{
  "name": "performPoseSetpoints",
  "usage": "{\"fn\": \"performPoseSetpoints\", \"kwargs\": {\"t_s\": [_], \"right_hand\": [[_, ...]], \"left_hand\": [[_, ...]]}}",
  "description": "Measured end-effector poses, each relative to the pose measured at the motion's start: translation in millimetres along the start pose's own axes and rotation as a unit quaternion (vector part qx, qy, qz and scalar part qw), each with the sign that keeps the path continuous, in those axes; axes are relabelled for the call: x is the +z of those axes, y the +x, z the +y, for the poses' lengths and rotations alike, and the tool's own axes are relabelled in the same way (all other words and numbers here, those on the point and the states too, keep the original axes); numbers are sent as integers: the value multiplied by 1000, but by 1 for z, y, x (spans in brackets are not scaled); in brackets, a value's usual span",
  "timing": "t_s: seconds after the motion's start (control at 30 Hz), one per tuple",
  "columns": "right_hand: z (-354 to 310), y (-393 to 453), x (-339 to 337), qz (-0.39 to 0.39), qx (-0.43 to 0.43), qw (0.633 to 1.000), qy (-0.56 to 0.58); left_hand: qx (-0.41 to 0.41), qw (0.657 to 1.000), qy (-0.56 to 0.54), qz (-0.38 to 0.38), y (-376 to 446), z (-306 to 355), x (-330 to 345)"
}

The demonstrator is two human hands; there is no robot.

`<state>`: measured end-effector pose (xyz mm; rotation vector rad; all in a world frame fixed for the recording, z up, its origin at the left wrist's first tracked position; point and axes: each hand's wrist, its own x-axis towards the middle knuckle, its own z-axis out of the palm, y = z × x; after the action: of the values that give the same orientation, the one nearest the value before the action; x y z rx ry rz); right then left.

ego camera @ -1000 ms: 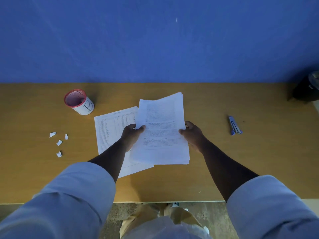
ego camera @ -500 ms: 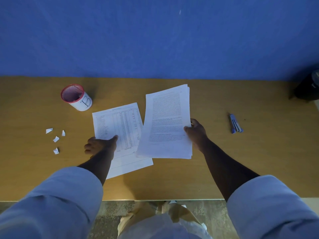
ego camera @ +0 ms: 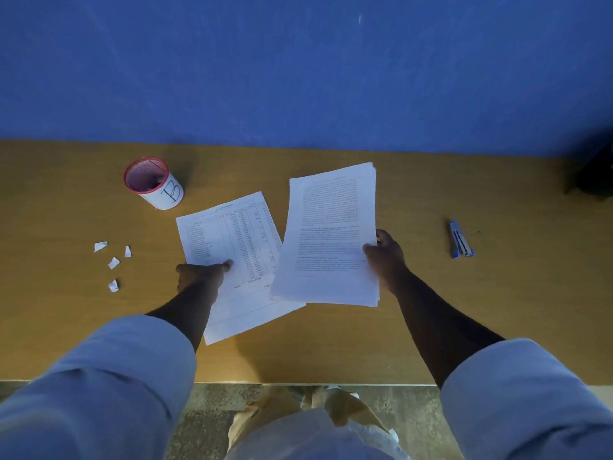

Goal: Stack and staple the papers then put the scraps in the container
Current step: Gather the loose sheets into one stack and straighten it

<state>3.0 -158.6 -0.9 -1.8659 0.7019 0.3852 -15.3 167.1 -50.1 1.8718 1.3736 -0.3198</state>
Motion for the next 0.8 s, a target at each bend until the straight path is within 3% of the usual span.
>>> {"fn": "performPoseSetpoints", "kwargs": {"t_s": [0.3,0.8], "right_hand": [[17,5,-34,53,21,998,-36],[43,13,-78,72,39,996,-24]], "left_hand": [[115,986,-89,-83,-3,20,-1],[174,968,-139,-113,0,44,-10]]}}
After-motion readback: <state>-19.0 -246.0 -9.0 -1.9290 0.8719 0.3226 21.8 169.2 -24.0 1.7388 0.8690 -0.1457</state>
